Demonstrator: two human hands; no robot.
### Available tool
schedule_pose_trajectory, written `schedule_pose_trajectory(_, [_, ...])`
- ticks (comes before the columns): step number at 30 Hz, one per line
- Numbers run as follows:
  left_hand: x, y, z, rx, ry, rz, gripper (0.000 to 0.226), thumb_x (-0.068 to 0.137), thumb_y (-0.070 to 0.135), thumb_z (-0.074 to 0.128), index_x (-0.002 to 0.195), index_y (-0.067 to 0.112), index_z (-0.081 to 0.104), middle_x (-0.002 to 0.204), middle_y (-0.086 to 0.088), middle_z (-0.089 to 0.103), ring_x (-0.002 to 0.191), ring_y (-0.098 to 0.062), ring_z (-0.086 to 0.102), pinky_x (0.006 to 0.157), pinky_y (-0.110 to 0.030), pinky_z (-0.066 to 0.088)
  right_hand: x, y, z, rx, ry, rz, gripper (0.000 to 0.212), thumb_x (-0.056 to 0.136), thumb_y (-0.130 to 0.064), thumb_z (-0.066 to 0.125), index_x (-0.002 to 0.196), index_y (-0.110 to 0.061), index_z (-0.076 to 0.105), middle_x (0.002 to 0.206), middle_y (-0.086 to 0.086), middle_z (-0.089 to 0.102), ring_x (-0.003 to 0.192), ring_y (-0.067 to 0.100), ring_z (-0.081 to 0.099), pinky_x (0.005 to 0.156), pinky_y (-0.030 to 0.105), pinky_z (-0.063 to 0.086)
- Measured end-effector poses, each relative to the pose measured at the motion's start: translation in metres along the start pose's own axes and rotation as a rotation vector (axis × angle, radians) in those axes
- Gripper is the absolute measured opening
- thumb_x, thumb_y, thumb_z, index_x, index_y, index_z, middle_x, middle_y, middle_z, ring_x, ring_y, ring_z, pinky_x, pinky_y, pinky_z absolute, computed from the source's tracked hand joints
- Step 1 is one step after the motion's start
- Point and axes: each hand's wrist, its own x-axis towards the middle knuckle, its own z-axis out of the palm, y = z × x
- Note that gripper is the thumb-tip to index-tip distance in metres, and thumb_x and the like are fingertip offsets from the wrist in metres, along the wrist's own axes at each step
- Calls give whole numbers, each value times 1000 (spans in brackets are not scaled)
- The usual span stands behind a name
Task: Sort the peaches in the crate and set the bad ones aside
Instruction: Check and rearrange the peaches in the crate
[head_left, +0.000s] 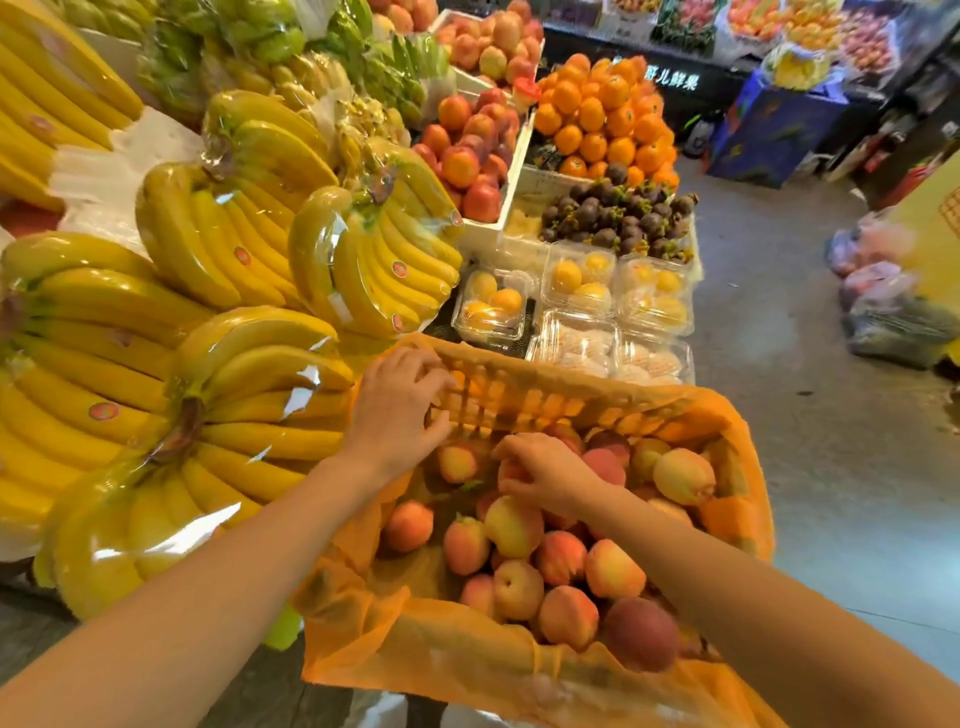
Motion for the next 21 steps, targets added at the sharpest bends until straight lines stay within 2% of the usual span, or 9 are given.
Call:
schedule_pose_trajectory(3, [-5,-12,5,-17,-109,-101,51,82,31,65,131,21,54,144,-2,43,136,-23,34,110,-43,27,11,-6,-4,66,-6,-7,41,86,-30,67,121,-15,53,114,7,62,101,24,59,82,39,49])
schedule_pose_trajectory(6, [-11,-23,12,-74,-194,-133,61,88,30,60,144,20,38,155,1,28,144,-18,20,116,-45,22,34,-18,4,13,-42,30,45,88,-32,66,125,-11,50,118,11,61,107,28,57,83,39,46])
schedule_pose_trajectory(9, [-15,-36,16,-251,-173,-127,61,89,25,57,146,21,35,157,4,24,146,-13,16,115,-50,24,57,-22,27,-57,-109,102,42,89,-34,63,118,-5,52,113,15,64,104,33,60,77,36,45])
schedule_pose_trajectory(12, [-19,-42,17,-352,-144,-122,60,89,21,56,145,22,37,156,6,25,146,-10,14,116,-48,23,71,-21,50,-125,-137,137,58,85,-39,67,129,-5,49,120,15,61,110,33,57,84,37,46])
schedule_pose_trajectory(17, [-22,-45,17,-465,-101,-121,55,85,25,50,139,19,45,155,3,29,146,-12,17,118,-46,22,85,-24,65,-80,-29,202,57,85,-39,66,130,-11,45,121,15,59,109,34,58,83,39,47])
schedule_pose_trajectory(21, [-24,-47,19,-463,-103,-134,53,87,26,50,140,22,45,155,8,27,146,-6,13,118,-43,21,92,-31,68,31,46,187,56,84,-38,66,131,-14,47,117,14,62,105,34,59,80,40,49])
